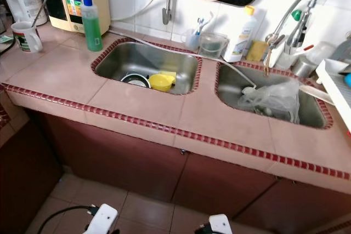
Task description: Kitchen organization
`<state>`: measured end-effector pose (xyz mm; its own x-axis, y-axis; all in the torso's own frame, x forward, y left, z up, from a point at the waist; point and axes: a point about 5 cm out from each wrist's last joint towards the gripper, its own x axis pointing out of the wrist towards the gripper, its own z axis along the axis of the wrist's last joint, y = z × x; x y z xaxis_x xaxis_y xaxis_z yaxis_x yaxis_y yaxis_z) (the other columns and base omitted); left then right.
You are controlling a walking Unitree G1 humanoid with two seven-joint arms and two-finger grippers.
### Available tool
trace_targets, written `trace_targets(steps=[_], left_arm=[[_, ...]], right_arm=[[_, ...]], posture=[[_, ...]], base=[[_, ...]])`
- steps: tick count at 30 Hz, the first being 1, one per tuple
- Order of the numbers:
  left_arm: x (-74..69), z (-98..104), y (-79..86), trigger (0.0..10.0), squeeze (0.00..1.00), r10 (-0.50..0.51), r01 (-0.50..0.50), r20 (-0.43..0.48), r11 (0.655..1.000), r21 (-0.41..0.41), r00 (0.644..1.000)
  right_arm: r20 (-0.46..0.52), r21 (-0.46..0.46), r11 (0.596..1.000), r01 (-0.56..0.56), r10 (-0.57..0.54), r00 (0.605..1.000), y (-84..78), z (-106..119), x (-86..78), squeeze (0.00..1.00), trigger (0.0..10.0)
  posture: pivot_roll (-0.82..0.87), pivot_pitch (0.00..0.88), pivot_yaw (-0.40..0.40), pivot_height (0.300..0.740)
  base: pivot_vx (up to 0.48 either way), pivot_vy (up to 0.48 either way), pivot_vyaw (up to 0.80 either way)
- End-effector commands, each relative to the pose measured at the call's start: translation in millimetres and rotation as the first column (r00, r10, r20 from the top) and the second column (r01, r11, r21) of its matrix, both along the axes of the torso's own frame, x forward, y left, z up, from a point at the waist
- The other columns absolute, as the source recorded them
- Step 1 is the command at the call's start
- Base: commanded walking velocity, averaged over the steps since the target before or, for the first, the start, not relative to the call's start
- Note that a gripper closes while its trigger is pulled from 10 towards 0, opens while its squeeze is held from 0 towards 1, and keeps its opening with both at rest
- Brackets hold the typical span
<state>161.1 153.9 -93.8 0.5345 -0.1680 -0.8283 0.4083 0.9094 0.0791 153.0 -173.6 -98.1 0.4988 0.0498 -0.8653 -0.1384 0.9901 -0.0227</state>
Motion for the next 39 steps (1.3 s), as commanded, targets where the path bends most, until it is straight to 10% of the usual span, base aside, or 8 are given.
trace_targets(steps=[1, 39], left_arm=[[4.3, 1.7, -15.0, 10.0, 0.0, -0.017, 0.018, 0.015, 0.999, -0.034, 1.0], [12.8, 5.7, -18.0, 10.0, 0.0, 0.012, -0.01, 0.017, 0.995, -0.095, 1.0]], right_arm=[[-0.038, -0.032, 0.999, 0.036, -0.037, 0.999, -15.8, -2.9, -11.4, 0.0, 10.0], [-0.03, -0.016, 0.999, 0.048, -0.049, 0.998, -12.4, -1.9, -7.4, 0.0, 10.0]], posture=[[0.09, 0.0, -0.09, 0.74], [0.09, 0.0, -0.091, 0.74]], base=[[0.0, -0.48, -0.76], [0.039, -0.038, -0.09]])
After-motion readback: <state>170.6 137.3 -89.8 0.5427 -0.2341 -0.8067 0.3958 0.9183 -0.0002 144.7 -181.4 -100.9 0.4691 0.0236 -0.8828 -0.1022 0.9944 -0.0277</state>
